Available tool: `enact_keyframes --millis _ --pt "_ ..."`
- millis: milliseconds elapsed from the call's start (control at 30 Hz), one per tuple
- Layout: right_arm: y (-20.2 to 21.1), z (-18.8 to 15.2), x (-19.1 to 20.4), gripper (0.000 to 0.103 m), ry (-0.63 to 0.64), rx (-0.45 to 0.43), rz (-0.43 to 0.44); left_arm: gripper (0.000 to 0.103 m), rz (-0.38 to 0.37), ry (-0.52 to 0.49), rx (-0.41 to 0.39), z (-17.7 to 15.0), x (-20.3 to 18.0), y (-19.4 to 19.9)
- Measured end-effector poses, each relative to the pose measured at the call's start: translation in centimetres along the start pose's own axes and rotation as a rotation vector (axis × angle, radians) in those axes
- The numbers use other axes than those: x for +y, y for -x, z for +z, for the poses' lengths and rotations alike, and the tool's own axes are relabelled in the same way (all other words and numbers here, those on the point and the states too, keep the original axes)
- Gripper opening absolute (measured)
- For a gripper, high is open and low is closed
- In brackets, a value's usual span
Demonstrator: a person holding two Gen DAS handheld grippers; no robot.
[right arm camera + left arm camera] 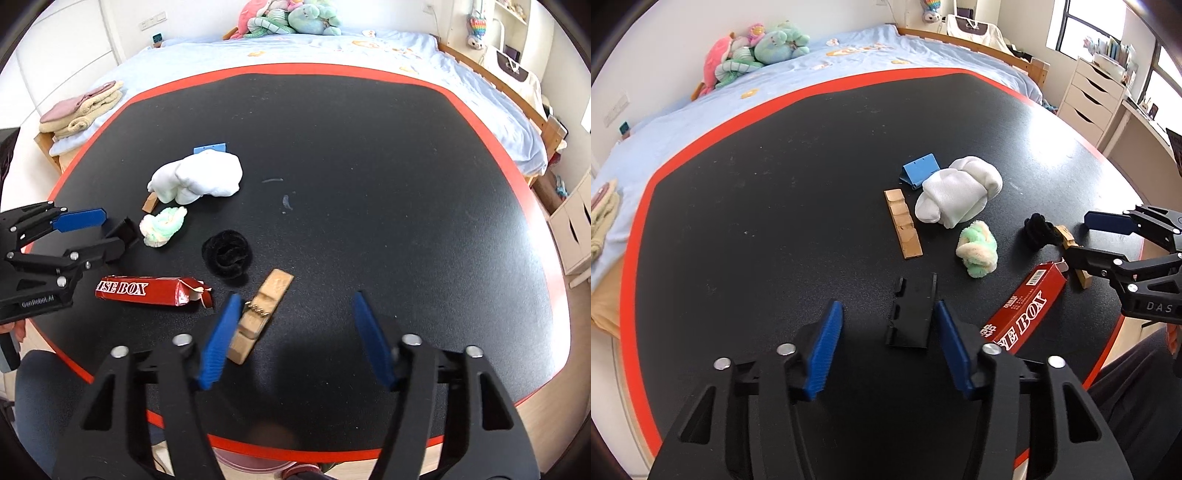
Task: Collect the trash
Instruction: 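Grasp the black clip with the left tool while the right tool grasps the wooden clothespin, then carry both held items over the wastebasket and open both tools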
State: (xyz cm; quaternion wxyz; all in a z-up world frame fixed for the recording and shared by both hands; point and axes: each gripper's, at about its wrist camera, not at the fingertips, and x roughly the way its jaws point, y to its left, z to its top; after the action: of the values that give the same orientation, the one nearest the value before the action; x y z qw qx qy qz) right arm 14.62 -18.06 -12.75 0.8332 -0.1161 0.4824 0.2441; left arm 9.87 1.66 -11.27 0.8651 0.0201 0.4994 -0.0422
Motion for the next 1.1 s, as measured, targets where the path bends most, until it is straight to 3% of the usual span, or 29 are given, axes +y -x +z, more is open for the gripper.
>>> enact_keyframes --millis 167,300,733,1100 --pt "0.3 -0.2 0.2 0.033 0.022 -0.004 0.004 0.029 -0.017 0.005 0.011 0.1 -0.4 0.1" --pt "0.5 -0.5 0.1 0.015 0.029 -0.006 0.014 0.026 -0.034 0.016 0.015 0.1 -0.4 0.1" --pt "2.4 -0.9 0.0 0.013 0.025 -0.038 0.047 0.024 -0.054 0.041 0.001 -0.2 -0.2 0.9" --pt "7.8 -2.0 0.7 0.013 0.023 -0.097 0.099 0.024 -0.079 0.016 -0.072 -1.1 -1.9 5.9"
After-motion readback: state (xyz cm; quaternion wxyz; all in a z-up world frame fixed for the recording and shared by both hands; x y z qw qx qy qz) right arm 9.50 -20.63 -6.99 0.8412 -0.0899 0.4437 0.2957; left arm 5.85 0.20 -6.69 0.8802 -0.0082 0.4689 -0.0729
